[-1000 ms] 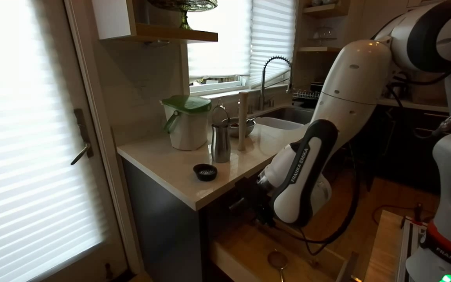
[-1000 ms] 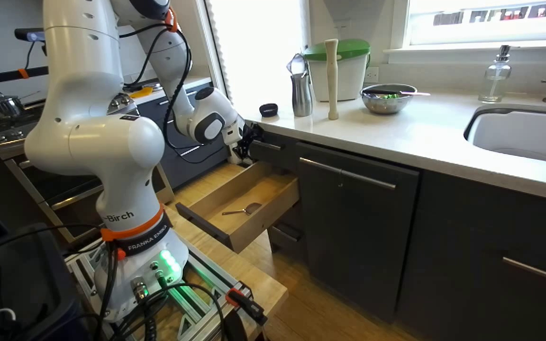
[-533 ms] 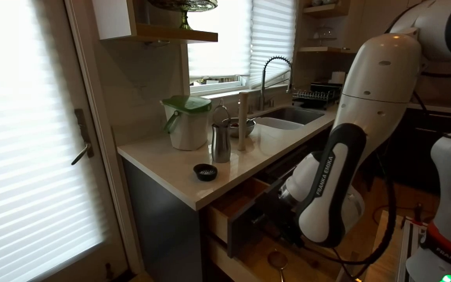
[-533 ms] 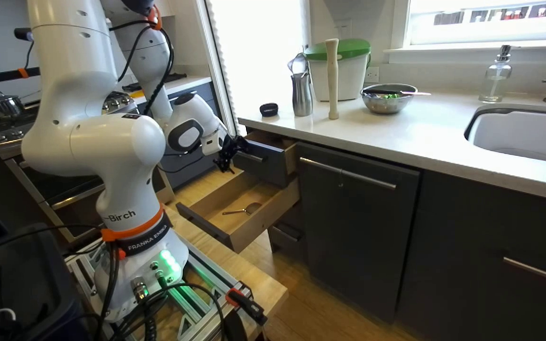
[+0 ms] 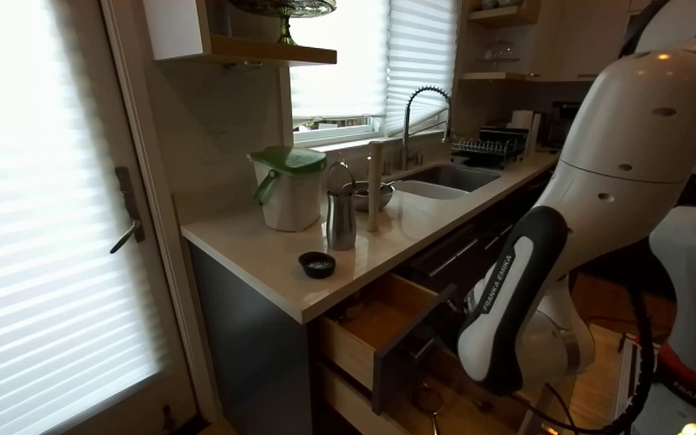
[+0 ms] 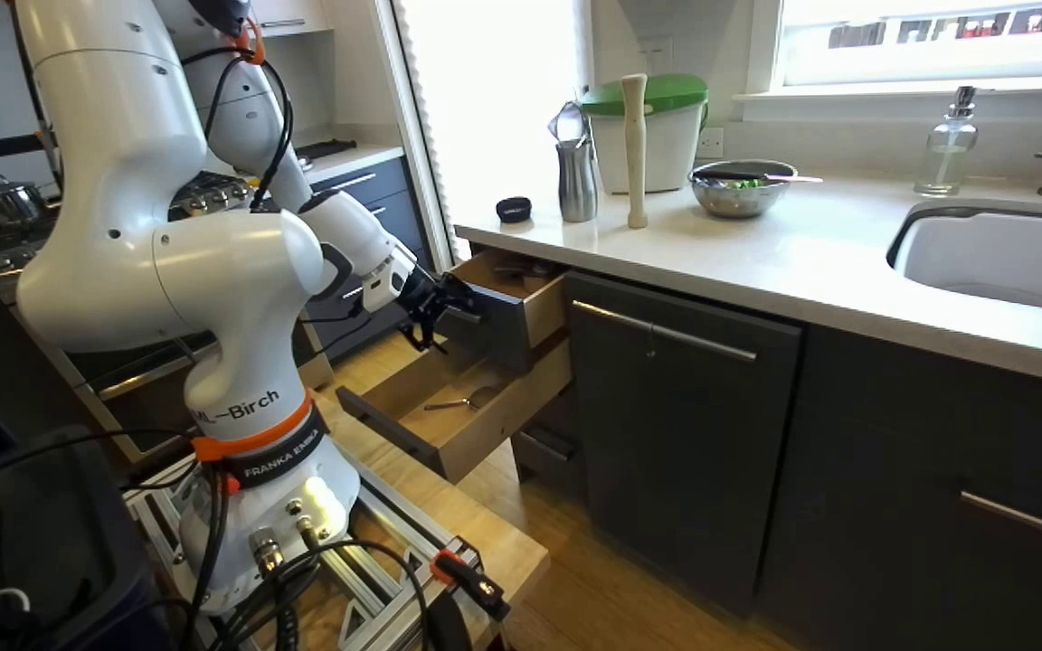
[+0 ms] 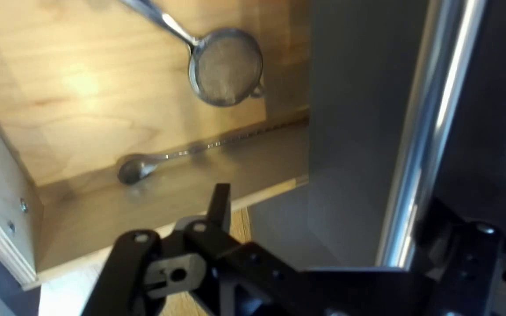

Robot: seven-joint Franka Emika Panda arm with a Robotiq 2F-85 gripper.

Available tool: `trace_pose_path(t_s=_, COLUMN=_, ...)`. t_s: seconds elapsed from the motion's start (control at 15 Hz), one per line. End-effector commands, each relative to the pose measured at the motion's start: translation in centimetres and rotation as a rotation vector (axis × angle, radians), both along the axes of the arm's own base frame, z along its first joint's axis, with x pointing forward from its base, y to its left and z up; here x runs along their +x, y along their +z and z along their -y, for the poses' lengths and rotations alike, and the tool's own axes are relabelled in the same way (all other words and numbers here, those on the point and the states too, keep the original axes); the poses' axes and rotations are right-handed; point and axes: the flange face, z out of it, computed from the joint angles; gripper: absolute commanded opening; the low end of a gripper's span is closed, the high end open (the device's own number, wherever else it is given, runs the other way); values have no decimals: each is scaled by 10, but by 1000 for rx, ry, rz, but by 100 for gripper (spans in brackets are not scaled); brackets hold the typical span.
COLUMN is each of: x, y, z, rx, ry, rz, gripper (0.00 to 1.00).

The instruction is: Pull open the top leftmost drawer under the sink

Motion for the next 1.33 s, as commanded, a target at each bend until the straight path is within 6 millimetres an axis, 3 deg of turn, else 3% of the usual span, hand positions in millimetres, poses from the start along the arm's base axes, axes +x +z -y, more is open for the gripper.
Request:
trace_pose_path(t_s=0.0, x=-13, y=10, z=15, rx=-99, ry=-53, rz=5, gripper=100)
trace_pose_path(t_s=0.2, x=-16, y=40, z=-3, rx=-148, ry=-35, rz=29, gripper=100)
trace_pose_path(t_s=0.47, x=-12, y=109, z=-33, rx=-270, ry=-34, rz=114, gripper=100)
trace_pose_path(t_s=0.6, x=-5, y=156, z=-37, rx=-299, ry=-73, rz=154, gripper=100)
trace_pose_path(t_s=0.73, x=13, y=183, z=-31, rx=-230, ry=-72, rz=153, gripper=100)
trace_pose_path(t_s=1.0, x=63, y=218, z=1, rx=-37, ry=-137, rz=199, gripper=100)
trace_pose_path(t_s=1.13, x=86, y=220, z=10, rx=60, ry=-198, rz=215, gripper=100)
trace_pose_path(t_s=1.27, x=98, y=215, z=8, rx=161, ry=-263, rz=229, gripper=100)
